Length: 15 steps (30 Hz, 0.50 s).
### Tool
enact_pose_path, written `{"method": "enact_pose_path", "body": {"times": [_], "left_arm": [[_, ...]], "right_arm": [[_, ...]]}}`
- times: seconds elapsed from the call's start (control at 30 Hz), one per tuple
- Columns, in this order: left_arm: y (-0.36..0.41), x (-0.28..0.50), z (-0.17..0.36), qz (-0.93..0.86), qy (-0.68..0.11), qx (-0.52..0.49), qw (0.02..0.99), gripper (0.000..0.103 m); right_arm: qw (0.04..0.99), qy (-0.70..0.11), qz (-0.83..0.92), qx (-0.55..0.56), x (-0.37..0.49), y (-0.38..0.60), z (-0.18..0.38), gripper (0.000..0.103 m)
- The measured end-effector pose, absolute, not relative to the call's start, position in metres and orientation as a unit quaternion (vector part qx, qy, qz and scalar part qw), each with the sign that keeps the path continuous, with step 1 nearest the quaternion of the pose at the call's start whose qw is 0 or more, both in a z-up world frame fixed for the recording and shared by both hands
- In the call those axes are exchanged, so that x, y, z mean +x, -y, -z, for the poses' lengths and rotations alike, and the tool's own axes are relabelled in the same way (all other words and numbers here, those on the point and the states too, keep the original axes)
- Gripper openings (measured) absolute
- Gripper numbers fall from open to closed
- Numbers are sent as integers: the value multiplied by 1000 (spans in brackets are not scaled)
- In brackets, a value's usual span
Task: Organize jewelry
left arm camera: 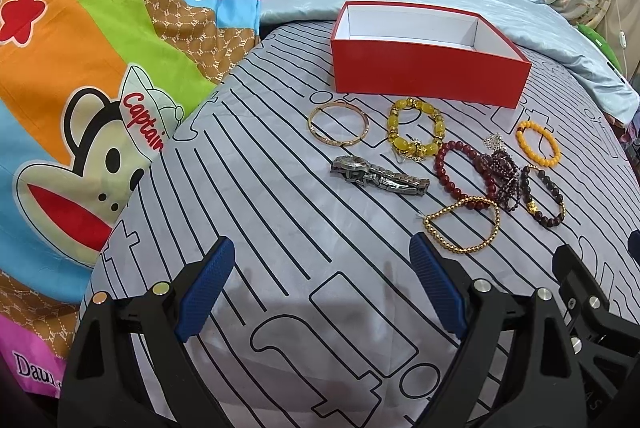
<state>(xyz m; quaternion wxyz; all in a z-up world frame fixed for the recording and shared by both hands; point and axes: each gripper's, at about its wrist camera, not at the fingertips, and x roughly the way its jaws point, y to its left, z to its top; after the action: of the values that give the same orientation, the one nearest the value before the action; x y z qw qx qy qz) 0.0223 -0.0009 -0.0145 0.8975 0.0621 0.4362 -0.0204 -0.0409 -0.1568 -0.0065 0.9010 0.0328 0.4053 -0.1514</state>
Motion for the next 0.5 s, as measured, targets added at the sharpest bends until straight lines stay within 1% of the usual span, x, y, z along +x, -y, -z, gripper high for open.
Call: {"method": "enact_pose_path", "body": {"times": [0.5], "left_arm": [[2,25,19,23,-442,56,895,86]], "right_arm": [[900,-408,150,37,-40,158,11,98]]}}
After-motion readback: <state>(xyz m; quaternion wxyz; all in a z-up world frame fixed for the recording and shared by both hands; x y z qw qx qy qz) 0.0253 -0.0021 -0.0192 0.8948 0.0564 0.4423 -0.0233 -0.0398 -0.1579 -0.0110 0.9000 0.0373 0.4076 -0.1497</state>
